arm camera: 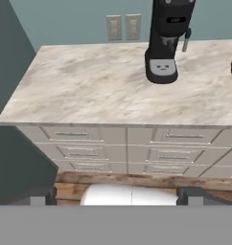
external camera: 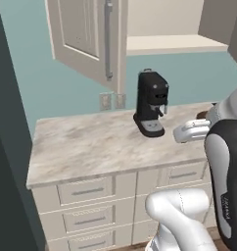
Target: Open the cabinet and move the ladle to the pot. Then close the cabinet.
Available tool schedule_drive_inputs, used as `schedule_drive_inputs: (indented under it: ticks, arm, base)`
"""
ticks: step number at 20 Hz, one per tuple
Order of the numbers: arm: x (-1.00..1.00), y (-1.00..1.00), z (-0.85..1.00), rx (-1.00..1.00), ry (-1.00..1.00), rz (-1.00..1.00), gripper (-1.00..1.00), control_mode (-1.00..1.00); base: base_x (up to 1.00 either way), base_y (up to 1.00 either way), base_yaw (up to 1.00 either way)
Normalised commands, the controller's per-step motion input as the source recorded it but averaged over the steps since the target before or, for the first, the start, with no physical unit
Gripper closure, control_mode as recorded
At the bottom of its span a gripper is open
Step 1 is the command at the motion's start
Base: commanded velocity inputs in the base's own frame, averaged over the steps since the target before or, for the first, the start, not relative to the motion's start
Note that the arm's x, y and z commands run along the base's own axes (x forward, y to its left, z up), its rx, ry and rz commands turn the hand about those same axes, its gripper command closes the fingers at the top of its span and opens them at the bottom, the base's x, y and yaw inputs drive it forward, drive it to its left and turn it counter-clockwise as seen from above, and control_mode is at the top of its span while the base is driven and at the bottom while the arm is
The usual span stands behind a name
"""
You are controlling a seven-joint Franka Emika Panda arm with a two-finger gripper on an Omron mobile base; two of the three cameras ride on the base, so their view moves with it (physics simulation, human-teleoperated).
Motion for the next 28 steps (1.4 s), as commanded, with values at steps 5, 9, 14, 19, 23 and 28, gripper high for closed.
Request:
schedule_drive_inputs:
  ticks: [5,9,14,19,23,28]
  arm:
    - [0.00,0.00,0.00,0.00,0.00,0.00,-1.00,1.00]
    - [0.00,0.00,0.00,0.00,0.00,0.00,-1.00,1.00]
    - [0.00,0.00,0.00,0.00,0.00,0.00,-1.00,1.00]
    - [0.00,0.00,0.00,0.00,0.00,0.00,-1.00,1.00]
    - [0.00,0.00,0.00,0.00,0.00,0.00,-1.00,1.00]
    - [-0.18,0.09,0.07,0.00,0.01,0.00,-1.00,-1.00]
  base:
    - [-0.09,-0.70,-0.01]
    - [0.30,-0.30,0.00]
    - [0.59,0.25,-0.01]
    - [0.81,0.15,-0.02]
    - [0.24,0.15,0.00]
    - [0.00,0.04,0.00]
